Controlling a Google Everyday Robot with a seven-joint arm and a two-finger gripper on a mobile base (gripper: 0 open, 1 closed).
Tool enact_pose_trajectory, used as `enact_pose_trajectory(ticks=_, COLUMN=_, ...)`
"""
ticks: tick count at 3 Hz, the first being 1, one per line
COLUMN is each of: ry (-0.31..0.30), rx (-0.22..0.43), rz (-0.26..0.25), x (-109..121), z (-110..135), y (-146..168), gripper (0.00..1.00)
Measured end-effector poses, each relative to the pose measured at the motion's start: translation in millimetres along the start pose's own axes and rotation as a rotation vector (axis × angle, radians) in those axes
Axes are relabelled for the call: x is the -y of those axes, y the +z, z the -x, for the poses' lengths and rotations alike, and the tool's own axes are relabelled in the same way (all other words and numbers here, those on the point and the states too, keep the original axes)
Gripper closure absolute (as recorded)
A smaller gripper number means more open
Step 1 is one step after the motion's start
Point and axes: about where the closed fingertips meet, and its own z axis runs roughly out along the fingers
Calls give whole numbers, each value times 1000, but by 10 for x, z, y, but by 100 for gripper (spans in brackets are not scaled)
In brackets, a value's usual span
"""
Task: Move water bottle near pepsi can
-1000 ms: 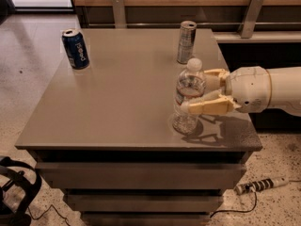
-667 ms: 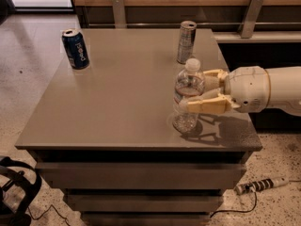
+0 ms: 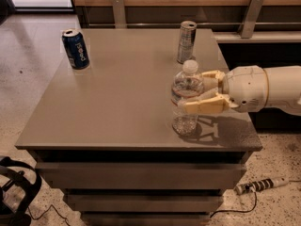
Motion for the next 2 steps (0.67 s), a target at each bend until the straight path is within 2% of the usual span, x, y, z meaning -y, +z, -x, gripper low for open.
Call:
enact_pose_trajectory(ticks=1, ry=14, rx=6, rz=4, x=197, z=115, y=60, gripper=100)
enact_pose_trajectory(ticks=2, ry=49, rx=24, rz=-21, x=625, z=347, y=236, gripper=100)
